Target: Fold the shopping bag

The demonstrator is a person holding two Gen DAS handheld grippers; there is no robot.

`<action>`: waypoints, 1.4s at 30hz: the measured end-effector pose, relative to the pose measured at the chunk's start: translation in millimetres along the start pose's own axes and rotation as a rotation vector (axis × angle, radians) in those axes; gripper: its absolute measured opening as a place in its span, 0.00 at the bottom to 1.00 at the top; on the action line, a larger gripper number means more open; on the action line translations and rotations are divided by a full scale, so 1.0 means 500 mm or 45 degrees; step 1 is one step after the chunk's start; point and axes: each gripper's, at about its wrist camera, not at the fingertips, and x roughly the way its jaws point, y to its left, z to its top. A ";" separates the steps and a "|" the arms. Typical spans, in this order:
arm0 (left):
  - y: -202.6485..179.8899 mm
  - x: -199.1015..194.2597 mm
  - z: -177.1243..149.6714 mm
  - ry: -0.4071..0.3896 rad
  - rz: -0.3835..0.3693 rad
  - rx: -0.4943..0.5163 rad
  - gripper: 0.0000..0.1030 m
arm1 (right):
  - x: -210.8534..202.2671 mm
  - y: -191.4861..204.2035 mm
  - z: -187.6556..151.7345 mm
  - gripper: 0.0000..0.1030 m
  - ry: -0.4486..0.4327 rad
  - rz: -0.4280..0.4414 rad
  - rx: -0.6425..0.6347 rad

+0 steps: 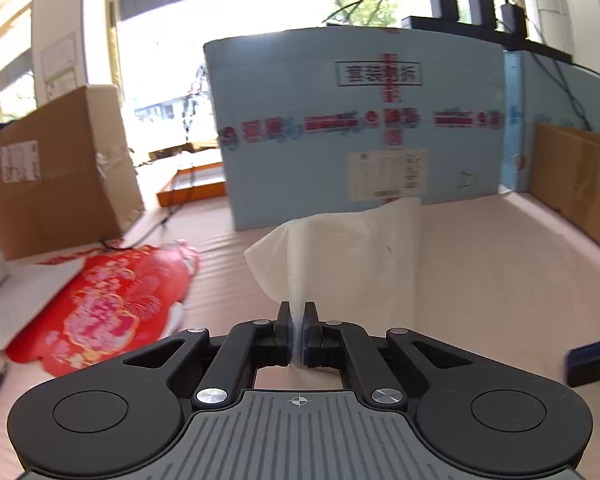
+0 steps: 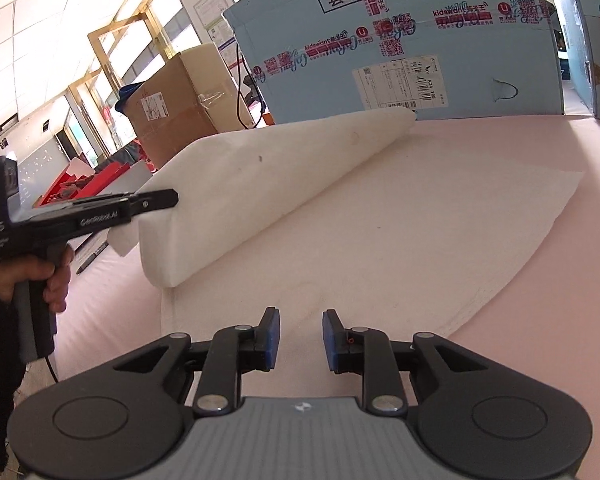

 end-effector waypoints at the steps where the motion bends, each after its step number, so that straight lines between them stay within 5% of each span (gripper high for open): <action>1: 0.009 0.010 0.001 0.006 0.032 0.011 0.03 | -0.003 0.002 -0.001 0.45 -0.003 0.014 -0.008; 3: 0.027 0.042 -0.002 0.042 0.108 0.039 0.03 | -0.012 0.013 -0.006 0.59 -0.009 0.053 -0.046; 8: 0.051 0.123 -0.023 0.105 0.297 0.152 0.04 | -0.023 0.043 -0.018 0.65 0.021 0.124 -0.144; 16: 0.076 0.161 -0.058 0.203 0.285 0.097 0.06 | -0.047 0.093 -0.052 0.73 0.114 0.263 -0.326; 22: 0.078 0.150 -0.062 0.194 0.270 0.057 0.06 | -0.030 0.149 -0.077 0.75 0.175 0.153 -0.551; 25: 0.078 0.148 -0.065 0.192 0.262 0.045 0.06 | -0.009 0.170 -0.092 0.66 0.163 0.038 -0.712; 28: 0.081 0.144 -0.067 0.187 0.251 0.027 0.06 | -0.007 0.152 -0.078 0.29 0.154 0.056 -0.685; 29: 0.082 0.142 -0.068 0.186 0.245 0.019 0.06 | -0.008 0.146 -0.076 0.09 0.144 0.033 -0.676; 42: 0.011 0.002 -0.113 0.117 -0.026 -0.047 0.06 | -0.162 0.001 -0.074 0.03 -0.045 -0.245 -0.388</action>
